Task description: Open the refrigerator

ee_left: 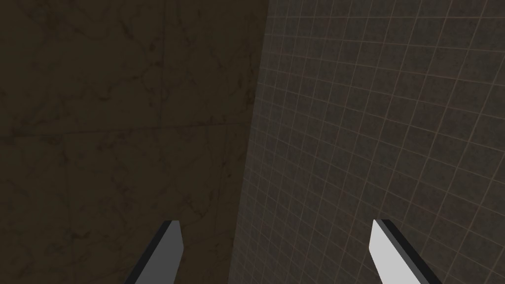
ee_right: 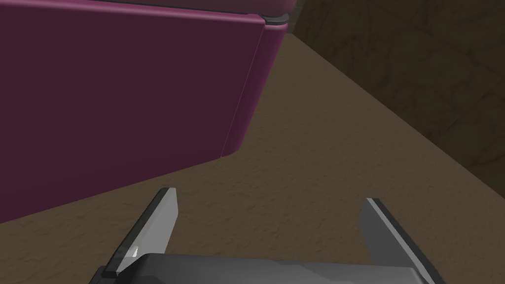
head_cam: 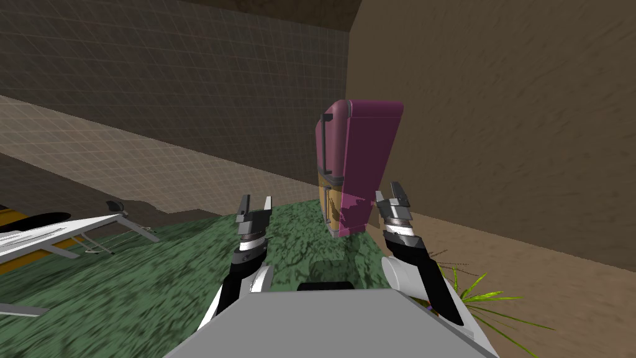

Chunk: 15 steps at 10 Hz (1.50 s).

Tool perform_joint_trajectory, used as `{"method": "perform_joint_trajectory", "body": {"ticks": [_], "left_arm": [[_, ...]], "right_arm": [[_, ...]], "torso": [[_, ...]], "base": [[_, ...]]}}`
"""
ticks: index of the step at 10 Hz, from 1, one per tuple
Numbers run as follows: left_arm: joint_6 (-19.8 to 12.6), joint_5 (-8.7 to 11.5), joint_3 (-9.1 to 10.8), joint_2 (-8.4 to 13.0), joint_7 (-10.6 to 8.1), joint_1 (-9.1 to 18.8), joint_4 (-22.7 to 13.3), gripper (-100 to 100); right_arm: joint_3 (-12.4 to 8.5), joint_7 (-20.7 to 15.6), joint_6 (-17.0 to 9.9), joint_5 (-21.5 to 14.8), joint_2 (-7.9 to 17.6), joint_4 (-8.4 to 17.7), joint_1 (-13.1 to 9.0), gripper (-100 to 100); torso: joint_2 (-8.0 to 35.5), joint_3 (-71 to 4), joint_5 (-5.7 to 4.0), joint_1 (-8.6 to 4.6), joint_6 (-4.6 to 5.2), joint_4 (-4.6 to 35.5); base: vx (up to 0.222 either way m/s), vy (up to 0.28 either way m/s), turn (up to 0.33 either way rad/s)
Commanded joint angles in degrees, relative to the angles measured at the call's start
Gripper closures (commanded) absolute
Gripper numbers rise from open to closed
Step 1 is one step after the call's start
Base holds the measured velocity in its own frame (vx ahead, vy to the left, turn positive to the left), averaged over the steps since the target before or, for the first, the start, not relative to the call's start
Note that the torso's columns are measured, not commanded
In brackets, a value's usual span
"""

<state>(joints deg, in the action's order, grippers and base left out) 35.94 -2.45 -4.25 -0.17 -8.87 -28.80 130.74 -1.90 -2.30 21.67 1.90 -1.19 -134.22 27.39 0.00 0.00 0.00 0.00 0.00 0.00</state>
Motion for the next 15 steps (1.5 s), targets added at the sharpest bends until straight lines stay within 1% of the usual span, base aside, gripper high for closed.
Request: {"method": "perform_joint_trajectory", "body": {"ticks": [1,3,9,10,11,12,15], "left_arm": [[0.0,0.0,0.0,0.0,0.0,0.0,0.0,0],[0.0,0.0,0.0,0.0,0.0,0.0,0.0,0],[0.0,0.0,0.0,0.0,0.0,0.0,0.0,0],[0.0,0.0,0.0,0.0,0.0,0.0,0.0,0],[0.0,0.0,0.0,0.0,0.0,0.0,0.0,0],[0.0,0.0,0.0,0.0,0.0,0.0,0.0,0],[0.0,0.0,-0.01,0.0,0.0,0.0,0.0,0]], "right_arm": [[0.0,0.0,0.0,0.0,0.0,0.0,0.0,0],[0.0,0.0,0.0,0.0,0.0,0.0,0.0,0],[0.0,0.0,0.0,0.0,0.0,0.0,0.0,0],[0.1,-0.6,-0.2,-0.4,2.2,0.5,-0.4,-100],[0.1,-1.2,-0.4,-0.7,3.8,1.0,-0.9,-100],[0.2,-2.0,-0.7,-1.2,5.4,1.6,-1.5,-100],[0.6,-5.3,-1.8,-3.3,10.1,4.1,-3.9,-100]], "torso": [[2.3,-4.7,0.0,0.0,0.0,2.3],[10.0,-20.1,0.0,0.0,0.0,10.1],[35.4,-70.7,0.0,0.0,0.0,35.4],[39.6,-79.2,0.0,0.0,0.0,39.6],[41.5,-83.1,0.01,0.03,0.0,41.5],[42.0,-84.3,0.02,0.06,0.0,42.0],[42.3,-84.6,0.02,0.05,0.0,42.3]], "base": [[0.0,0.0,0.0],[0.0,0.0,0.0],[0.0,0.0,0.0],[0.012,0.012,0.003],[0.015,0.027,0.004],[0.018,0.038,0.005],[0.027,0.057,0.006]]}}
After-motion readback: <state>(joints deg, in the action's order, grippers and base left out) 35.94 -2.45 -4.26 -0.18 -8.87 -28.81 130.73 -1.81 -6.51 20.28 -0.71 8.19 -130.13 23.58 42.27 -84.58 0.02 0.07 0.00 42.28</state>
